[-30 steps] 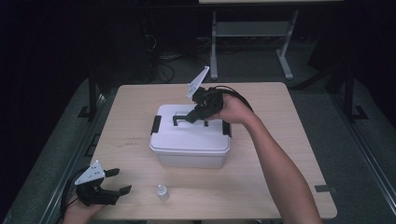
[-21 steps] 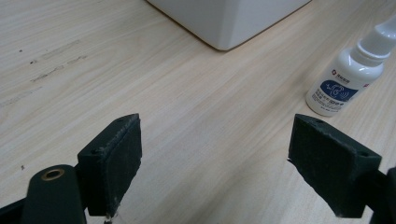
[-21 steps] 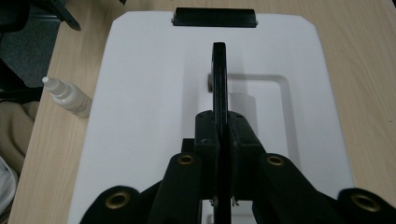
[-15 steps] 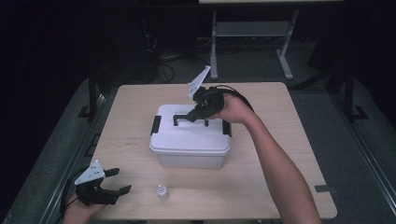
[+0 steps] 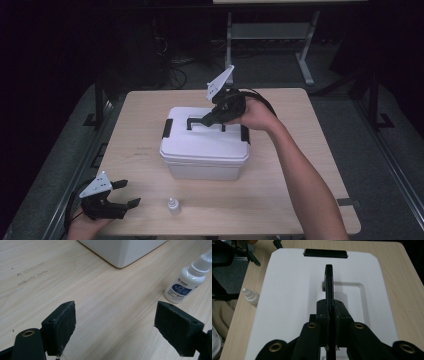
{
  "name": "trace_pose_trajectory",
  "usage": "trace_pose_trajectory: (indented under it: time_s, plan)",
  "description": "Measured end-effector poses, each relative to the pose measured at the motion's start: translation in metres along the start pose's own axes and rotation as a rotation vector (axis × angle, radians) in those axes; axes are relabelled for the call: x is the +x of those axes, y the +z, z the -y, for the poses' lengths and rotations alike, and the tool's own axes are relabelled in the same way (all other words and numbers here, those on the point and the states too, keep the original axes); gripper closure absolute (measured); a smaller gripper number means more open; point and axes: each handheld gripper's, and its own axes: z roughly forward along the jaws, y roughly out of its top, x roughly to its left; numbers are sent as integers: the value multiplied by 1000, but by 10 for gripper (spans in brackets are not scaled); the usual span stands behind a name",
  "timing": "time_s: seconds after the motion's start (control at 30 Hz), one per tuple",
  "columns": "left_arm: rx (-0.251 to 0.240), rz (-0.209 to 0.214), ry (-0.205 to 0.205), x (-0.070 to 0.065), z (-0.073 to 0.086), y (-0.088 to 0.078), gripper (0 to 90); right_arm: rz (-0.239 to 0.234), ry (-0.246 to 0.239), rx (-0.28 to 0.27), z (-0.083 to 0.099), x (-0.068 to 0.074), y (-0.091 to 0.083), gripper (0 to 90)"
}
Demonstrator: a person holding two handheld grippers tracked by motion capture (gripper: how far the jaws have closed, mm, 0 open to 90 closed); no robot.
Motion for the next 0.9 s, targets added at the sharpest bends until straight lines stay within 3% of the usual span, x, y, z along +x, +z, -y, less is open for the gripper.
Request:
trace_pose_trajectory:
  time_s: [0.3, 0.9]
  plan:
    - [1, -1, 1, -1, 0, 1, 173, 20, -23, -4, 1, 12, -22, 840]
    - [11, -3, 2, -2, -1, 3, 173, 84, -34, -10, 20, 41, -77, 839]
